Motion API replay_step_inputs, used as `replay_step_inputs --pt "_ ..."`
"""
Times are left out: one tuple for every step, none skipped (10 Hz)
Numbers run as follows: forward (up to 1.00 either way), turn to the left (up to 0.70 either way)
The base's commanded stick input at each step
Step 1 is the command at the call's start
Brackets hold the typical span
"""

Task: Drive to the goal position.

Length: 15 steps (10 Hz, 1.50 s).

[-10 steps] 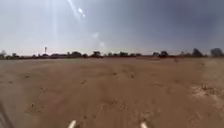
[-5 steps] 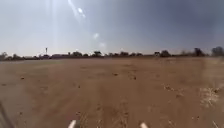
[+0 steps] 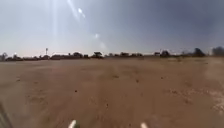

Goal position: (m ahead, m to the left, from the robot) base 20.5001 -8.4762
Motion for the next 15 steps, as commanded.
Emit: replay_step_inputs --pt "0.50 0.00" --pt "0.50 0.00" --pt "0.50 0.00" --pt "0.50 0.00" --pt "0.50 0.00" --pt "0.50 0.00" --pt "0.50 0.00" --pt "0.50 0.00" --pt "0.50 0.00" --pt "0.50 0.00" --pt "0.50 0.00" --pt "0.50 0.00" --pt "0.50 0.00" --pt "0.50 0.00" --pt "0.50 0.00"
